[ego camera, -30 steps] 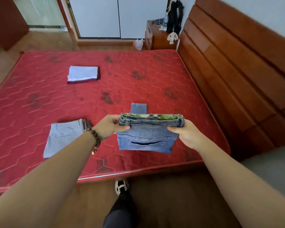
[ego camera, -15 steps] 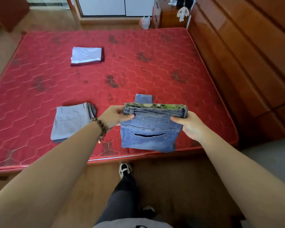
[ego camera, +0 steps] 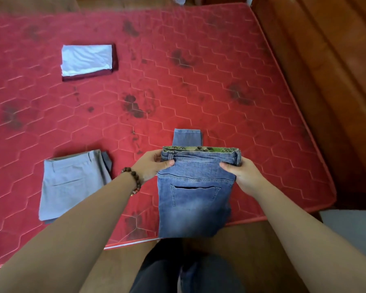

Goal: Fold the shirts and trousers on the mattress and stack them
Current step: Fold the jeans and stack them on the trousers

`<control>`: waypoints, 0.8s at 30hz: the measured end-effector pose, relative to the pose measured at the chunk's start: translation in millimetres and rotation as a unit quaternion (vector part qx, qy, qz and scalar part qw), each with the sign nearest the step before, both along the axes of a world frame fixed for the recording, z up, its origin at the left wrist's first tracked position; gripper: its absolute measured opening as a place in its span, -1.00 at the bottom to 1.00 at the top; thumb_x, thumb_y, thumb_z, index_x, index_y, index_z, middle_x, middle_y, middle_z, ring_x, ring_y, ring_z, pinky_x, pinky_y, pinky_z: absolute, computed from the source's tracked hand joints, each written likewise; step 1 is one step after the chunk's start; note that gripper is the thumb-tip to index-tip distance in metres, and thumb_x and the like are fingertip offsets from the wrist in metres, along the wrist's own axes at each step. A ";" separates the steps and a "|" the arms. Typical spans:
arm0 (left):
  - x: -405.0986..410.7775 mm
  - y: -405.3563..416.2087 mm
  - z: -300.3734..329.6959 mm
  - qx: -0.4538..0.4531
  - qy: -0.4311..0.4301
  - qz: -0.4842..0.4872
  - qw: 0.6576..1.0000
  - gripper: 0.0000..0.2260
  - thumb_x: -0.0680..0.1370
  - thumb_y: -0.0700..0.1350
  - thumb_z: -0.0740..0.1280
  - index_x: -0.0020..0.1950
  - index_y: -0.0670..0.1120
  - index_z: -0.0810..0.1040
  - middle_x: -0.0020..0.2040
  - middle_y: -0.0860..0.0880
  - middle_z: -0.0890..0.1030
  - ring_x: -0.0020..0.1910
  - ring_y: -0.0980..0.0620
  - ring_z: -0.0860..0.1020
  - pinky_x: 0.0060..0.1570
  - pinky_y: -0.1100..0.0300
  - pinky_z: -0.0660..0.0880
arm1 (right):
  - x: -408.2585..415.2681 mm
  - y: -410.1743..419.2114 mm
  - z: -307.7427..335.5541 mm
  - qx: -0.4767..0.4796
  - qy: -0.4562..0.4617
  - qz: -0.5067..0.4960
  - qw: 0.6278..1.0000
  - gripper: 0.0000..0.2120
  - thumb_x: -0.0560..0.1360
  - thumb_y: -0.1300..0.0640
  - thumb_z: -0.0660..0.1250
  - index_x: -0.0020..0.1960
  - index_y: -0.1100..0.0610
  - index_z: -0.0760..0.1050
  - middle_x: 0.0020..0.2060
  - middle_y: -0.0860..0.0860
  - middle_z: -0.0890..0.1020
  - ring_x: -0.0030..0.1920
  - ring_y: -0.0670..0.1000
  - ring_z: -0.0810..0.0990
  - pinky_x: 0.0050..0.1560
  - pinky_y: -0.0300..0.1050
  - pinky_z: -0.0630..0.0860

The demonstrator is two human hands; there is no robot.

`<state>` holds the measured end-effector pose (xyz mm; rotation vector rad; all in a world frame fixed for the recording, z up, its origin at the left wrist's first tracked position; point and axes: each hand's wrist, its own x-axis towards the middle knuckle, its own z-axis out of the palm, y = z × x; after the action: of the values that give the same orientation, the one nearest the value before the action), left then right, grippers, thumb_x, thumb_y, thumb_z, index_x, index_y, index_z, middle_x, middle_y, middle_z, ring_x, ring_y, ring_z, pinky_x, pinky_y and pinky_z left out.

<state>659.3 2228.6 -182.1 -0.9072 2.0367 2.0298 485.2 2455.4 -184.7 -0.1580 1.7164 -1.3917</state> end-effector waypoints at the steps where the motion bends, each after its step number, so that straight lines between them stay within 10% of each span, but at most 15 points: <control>1: -7.9 -8.0 -10.7 -0.002 -0.004 0.002 1.000 -0.73 0.55 -0.33 0.31 0.24 -0.21 0.50 -0.07 0.10 0.63 -0.16 0.31 0.57 -0.08 0.42 0.47 | -6.3 -8.8 -10.4 0.010 0.000 -0.006 1.000 -0.75 0.46 0.29 0.42 0.13 0.19 0.59 0.08 0.09 0.67 0.13 0.10 0.63 0.17 -0.02 0.53; 12: -87.0 -66.0 -164.3 -0.020 -0.040 0.083 0.996 -0.82 0.50 -0.15 0.41 0.05 0.07 0.58 0.00 0.11 0.66 0.01 0.18 0.60 0.13 0.23 0.45 | -81.3 -80.9 -160.0 0.053 -0.007 -0.027 0.998 -0.82 0.42 0.20 0.48 0.01 0.05 0.63 -0.03 0.00 0.71 0.02 0.03 0.68 0.00 -0.06 0.57; 24: -135.3 -80.5 -300.7 -0.090 -0.114 0.180 0.973 -0.84 0.54 -0.12 0.37 0.11 -0.07 0.54 0.02 -0.03 0.65 0.03 -0.02 0.61 0.15 -0.06 0.52 | -112.7 -114.6 -299.7 0.173 0.176 0.031 0.969 -0.85 0.50 0.11 0.40 0.02 0.00 0.47 -0.15 -0.21 0.56 -0.15 -0.26 0.51 -0.19 -0.33 0.38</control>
<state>524.0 2148.0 -482.8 -1.5679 2.0712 1.8022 372.6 2340.7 -484.4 -0.2730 2.2001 -1.0391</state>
